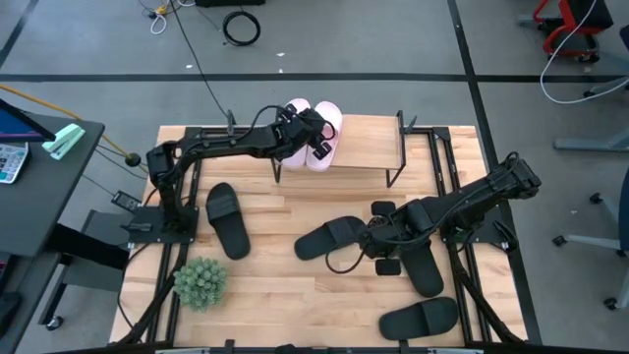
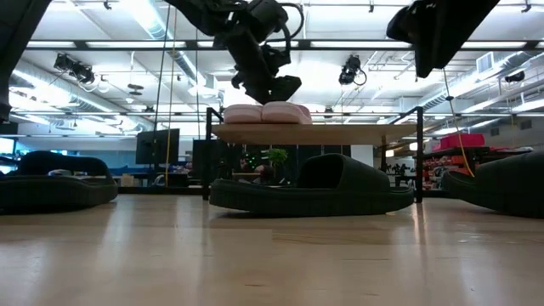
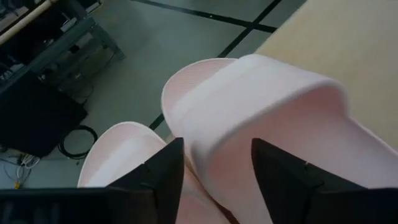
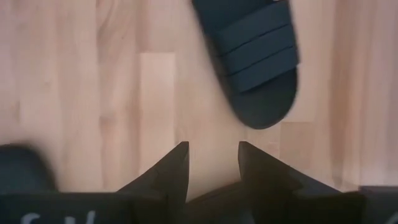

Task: Pick and place slides into the shelf
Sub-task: Put the pink slides on the shelf

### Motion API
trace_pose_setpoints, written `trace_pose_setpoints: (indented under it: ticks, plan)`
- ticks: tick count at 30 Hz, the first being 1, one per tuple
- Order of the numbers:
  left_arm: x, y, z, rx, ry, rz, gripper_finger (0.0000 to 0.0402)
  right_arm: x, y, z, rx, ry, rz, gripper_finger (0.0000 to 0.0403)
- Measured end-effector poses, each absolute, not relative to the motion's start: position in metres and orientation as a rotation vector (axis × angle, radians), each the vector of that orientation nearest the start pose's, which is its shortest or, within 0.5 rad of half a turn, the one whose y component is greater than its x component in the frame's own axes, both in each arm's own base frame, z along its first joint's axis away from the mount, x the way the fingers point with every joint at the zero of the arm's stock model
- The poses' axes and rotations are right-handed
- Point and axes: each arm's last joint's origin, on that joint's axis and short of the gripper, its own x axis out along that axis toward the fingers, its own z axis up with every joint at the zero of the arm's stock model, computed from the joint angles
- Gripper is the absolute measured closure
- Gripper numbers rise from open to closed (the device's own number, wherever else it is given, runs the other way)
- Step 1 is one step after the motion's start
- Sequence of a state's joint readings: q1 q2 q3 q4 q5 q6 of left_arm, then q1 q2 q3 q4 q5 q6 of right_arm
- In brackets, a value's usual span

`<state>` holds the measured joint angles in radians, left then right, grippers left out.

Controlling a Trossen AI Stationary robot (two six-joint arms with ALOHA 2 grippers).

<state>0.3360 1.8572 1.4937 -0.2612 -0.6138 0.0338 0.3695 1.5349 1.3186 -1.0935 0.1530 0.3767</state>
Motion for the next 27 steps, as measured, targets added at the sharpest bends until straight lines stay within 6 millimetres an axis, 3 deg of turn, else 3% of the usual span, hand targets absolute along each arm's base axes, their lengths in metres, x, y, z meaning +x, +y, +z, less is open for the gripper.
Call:
trace_pose_setpoints:
  ticks: [4, 12, 19, 27]
  plan:
    - [0.389, 0.143, 0.280, 0.222, 0.678, 0.968, 0.0190, 0.270, 0.097, 0.281, -0.012, 1.236, -0.162, 0.0258]
    - [0.364, 0.113, 0.317, 0.332, 0.717, 1.017, 0.0178, 0.272, 0.094, 0.282, -0.052, 1.176, -0.282, 0.0258]
    - [0.322, 0.082, 0.342, 0.371, 0.857, 0.945, 0.0187, 0.273, 0.089, 0.284, -0.111, 1.075, -0.454, 0.0258]
    - [0.268, 0.049, 0.360, 0.245, 0.940, 0.957, 0.0197, 0.278, 0.067, 0.290, -0.260, 0.910, -0.738, 0.0258]
